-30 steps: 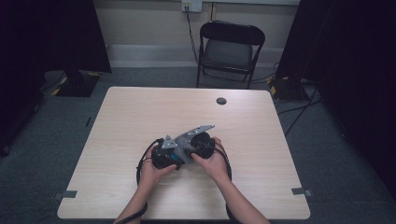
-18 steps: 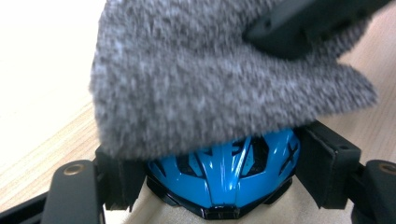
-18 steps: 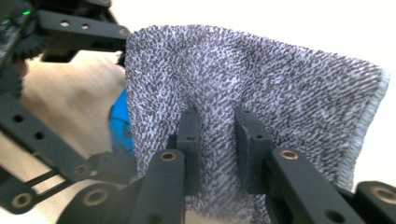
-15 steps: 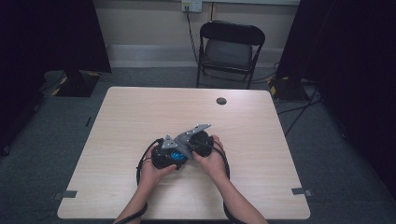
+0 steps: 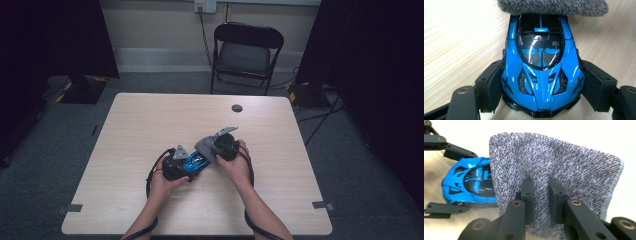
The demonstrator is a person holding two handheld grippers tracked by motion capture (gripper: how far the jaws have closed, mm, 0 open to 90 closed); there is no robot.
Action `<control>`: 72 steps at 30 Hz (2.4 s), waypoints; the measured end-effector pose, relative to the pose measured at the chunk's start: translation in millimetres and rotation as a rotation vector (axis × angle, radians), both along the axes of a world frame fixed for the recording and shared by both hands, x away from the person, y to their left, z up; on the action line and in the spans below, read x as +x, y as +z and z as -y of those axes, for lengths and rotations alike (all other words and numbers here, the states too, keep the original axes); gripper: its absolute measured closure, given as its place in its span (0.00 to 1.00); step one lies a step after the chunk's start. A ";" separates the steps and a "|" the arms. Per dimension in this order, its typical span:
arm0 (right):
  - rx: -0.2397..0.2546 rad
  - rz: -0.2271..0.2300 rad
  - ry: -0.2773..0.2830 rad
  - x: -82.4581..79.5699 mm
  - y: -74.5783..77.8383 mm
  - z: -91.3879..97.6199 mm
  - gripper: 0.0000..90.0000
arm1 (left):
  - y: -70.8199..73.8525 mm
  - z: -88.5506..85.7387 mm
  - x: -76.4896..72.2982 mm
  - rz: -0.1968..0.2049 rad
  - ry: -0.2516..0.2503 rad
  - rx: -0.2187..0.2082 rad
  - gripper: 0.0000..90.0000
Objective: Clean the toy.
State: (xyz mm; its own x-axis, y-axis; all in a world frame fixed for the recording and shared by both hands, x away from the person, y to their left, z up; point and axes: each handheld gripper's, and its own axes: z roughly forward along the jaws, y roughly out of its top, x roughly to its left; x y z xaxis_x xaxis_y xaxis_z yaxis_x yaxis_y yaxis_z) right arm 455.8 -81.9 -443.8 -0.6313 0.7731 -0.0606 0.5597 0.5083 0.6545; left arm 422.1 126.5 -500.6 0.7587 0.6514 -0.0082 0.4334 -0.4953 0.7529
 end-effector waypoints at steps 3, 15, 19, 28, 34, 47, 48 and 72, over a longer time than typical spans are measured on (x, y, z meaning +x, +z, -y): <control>-0.007 0.005 -0.017 1.5 0.5 3.3 0.85 | 0.0 0.0 0.0 0.000 0.000 0.000 0.29; 0.004 0.003 -0.076 7.9 0.2 22.0 0.86 | 0.0 0.0 0.0 0.000 0.000 0.000 0.29; 0.007 -0.001 -0.097 8.8 -1.5 28.5 0.86 | 0.0 0.0 0.0 0.000 0.000 0.000 0.29; 0.016 -0.010 -0.130 10.8 -2.4 42.8 0.86 | 0.0 0.0 0.0 0.000 0.000 0.000 0.29; 0.018 -0.008 -0.151 12.1 -2.5 50.7 0.86 | 0.0 0.0 0.0 0.000 0.000 0.000 0.29; 0.041 0.002 -0.175 10.7 1.0 65.9 0.86 | 0.0 0.0 0.0 0.000 0.000 0.000 0.29; 0.044 0.005 -0.172 10.1 2.1 66.3 0.86 | 0.0 0.0 0.0 0.000 0.000 0.000 0.29; 0.055 0.052 0.130 -33.5 25.1 -9.3 0.85 | 0.4 -0.4 0.2 0.011 0.003 0.008 0.29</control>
